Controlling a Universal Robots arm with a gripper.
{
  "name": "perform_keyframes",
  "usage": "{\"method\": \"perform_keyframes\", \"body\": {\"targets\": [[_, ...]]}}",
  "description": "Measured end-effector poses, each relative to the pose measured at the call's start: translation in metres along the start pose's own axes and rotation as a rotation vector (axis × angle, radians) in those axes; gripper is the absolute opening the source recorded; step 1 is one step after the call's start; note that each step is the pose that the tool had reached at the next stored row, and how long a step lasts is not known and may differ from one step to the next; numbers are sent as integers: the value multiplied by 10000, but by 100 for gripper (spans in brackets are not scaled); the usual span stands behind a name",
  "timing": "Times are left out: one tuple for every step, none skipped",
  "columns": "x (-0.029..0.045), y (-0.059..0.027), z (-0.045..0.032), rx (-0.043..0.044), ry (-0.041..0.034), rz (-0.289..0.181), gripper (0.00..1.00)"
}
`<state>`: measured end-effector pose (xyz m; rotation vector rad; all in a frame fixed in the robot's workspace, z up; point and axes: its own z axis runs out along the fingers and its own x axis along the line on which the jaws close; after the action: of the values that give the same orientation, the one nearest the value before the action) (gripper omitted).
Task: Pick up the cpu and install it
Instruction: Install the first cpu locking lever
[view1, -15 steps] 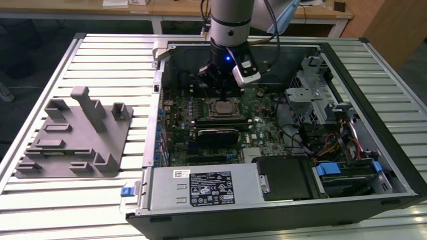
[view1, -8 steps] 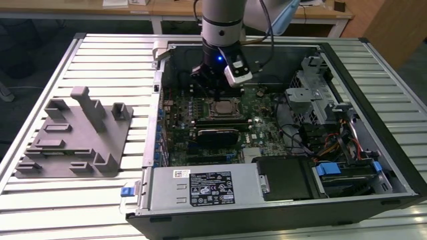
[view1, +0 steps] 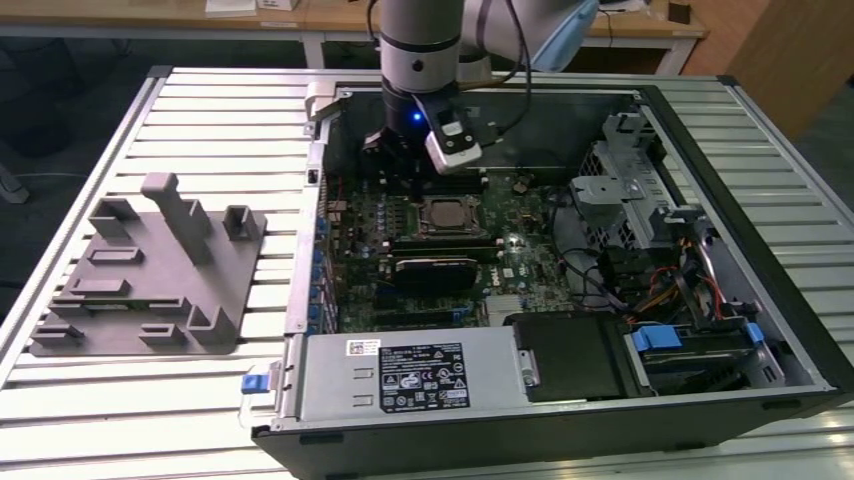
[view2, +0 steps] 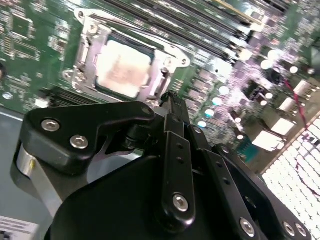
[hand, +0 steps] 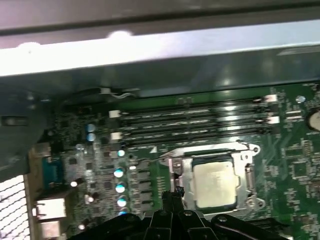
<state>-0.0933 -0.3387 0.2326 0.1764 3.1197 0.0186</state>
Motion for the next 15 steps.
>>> {"method": "perform_keyframes", "body": {"targets": [[28,-3,-1,0,-3,-1,11],[52,-6,-1,0,-5,-2,11],[72,-8,-1,-1,-7,-1,11],[95,-11,-2,-1,-8,-1,11],[116,-13,-2,-1,-9,0,11],[135,-15,-2,-2,-11,0,11],[155,-18,-3,-1,-12,-1,11],[172,-20,-3,-3,-13,-2,11],[189,-21,-3,-6,-12,-1,11],[206,-23,-4,-11,-11,0,11],[221,-25,-4,-22,-10,0,11],[235,-27,-4,-38,-8,0,11],[248,-28,-5,-77,-3,1,11],[258,-29,-5,-139,4,2,11],[266,-31,-5,-216,12,2,11]]}}
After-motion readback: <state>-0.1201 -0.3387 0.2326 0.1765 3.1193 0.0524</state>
